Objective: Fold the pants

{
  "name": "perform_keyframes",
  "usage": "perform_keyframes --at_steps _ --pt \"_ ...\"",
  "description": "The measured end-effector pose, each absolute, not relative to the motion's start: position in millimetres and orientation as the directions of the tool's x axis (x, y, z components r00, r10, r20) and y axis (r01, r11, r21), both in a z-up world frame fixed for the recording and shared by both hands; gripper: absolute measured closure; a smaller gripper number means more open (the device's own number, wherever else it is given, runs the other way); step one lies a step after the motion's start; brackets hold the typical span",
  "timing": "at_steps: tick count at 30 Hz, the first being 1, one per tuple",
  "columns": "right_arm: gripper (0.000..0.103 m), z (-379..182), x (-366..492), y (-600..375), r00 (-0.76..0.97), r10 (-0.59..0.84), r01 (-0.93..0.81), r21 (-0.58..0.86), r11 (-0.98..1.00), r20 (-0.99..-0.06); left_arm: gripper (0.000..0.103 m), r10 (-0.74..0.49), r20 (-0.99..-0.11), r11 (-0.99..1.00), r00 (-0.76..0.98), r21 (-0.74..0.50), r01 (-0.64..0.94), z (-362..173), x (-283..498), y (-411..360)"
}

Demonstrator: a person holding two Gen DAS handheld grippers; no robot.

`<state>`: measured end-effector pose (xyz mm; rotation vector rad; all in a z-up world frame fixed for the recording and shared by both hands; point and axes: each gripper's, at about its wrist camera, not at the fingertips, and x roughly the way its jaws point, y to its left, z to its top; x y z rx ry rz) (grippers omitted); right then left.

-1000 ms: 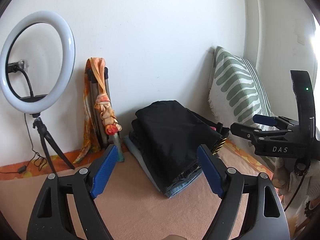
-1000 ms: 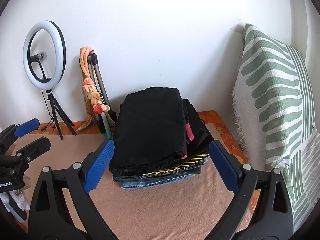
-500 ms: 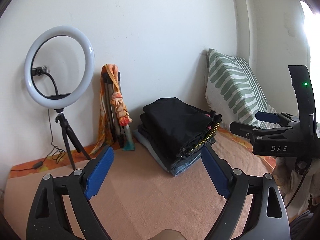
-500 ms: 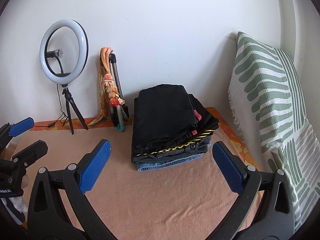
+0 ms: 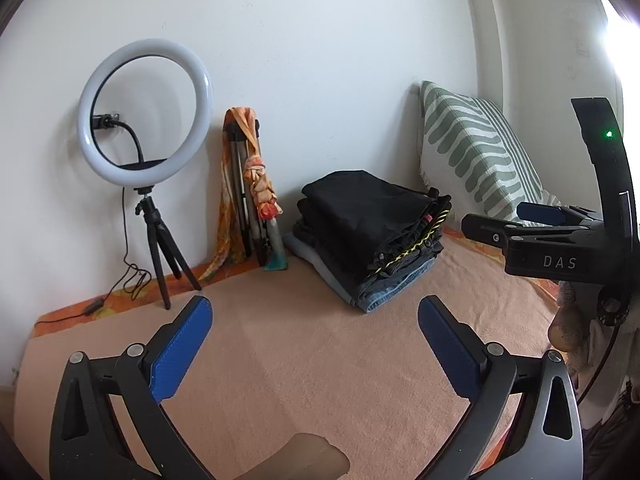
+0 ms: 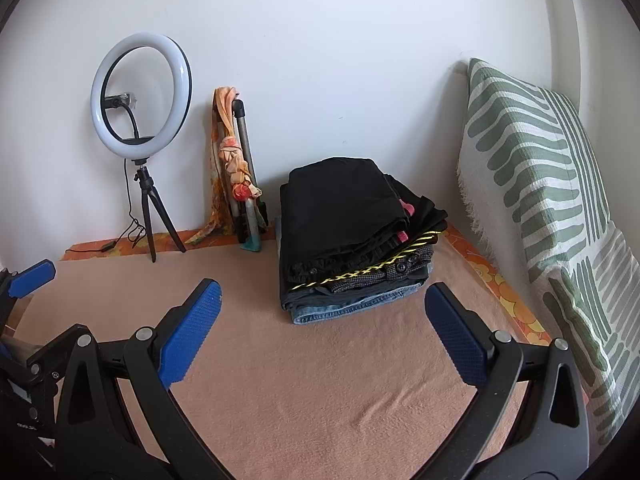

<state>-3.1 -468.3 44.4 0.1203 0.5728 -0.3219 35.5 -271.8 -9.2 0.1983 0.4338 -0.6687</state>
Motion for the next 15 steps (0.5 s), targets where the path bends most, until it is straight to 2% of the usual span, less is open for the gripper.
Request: perform_keyframes --at_steps 15 --pt "0.000 24.1 3.3 -466.7 0.780 -0.311 0.351 -0.031 0.936 -0.543 0.001 -0.528 -0.466 0.794 0.710 0.027 0.608 -26.1 40.5 -258.6"
